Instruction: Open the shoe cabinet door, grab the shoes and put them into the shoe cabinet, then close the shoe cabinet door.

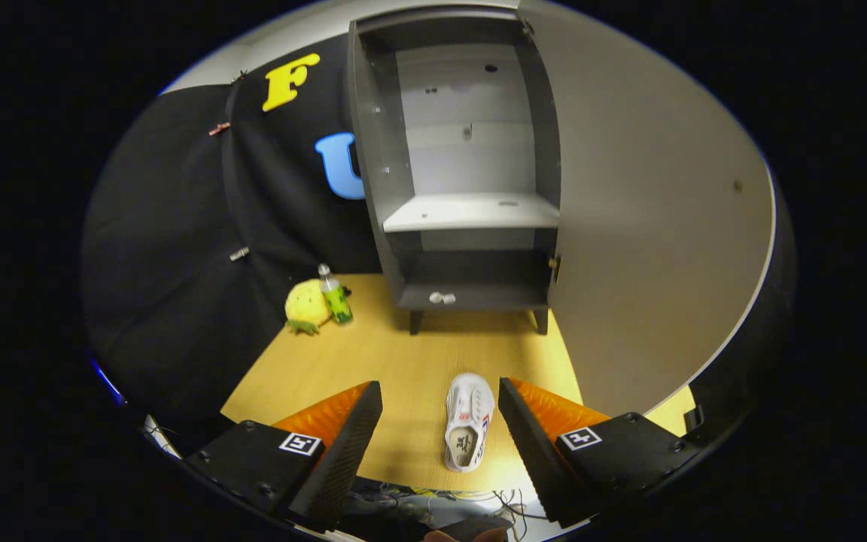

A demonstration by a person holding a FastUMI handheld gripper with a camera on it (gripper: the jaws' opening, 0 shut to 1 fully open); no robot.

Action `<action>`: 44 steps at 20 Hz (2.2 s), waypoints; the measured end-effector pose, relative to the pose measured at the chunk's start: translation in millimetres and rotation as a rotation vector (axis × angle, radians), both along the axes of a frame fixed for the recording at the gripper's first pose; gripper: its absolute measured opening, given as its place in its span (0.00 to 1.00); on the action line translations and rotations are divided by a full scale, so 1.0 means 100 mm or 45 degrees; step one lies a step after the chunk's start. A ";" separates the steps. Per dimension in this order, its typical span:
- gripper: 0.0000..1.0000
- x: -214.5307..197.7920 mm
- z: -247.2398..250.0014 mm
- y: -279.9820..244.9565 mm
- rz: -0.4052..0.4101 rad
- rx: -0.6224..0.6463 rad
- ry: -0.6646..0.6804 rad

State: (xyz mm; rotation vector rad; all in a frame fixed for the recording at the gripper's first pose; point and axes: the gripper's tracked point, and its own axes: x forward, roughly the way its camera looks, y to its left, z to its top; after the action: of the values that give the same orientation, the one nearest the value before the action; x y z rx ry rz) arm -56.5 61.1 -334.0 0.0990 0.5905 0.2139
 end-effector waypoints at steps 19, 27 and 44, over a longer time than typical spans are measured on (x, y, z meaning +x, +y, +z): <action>0.60 0.35 -2.39 0.21 -0.114 -0.030 0.317; 0.54 0.79 -2.48 0.30 -0.149 0.064 0.162; 0.05 0.98 -1.72 0.06 -0.142 -0.046 -0.100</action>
State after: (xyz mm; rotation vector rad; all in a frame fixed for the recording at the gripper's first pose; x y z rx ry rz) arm 41.5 66.7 -506.3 0.0877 0.5092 0.0980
